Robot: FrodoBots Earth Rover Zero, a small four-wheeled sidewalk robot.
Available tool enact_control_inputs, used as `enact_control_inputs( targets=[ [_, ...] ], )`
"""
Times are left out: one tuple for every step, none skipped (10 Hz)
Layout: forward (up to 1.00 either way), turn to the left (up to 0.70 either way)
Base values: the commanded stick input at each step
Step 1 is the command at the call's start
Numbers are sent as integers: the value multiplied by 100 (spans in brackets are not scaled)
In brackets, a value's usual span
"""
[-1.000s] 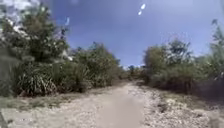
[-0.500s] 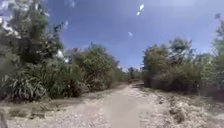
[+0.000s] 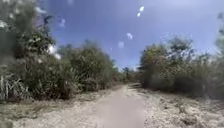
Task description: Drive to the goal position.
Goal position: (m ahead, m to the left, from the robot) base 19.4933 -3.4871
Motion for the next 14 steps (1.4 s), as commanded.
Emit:
enact_control_inputs(
  targets=[
    [85,0],
    [85,0],
    [85,0],
    [85,0],
    [85,0],
    [85,0],
    [85,0],
    [85,0],
    [85,0],
    [85,0],
    [85,0],
    [85,0],
    [85,0],
    [85,0]
  ],
)
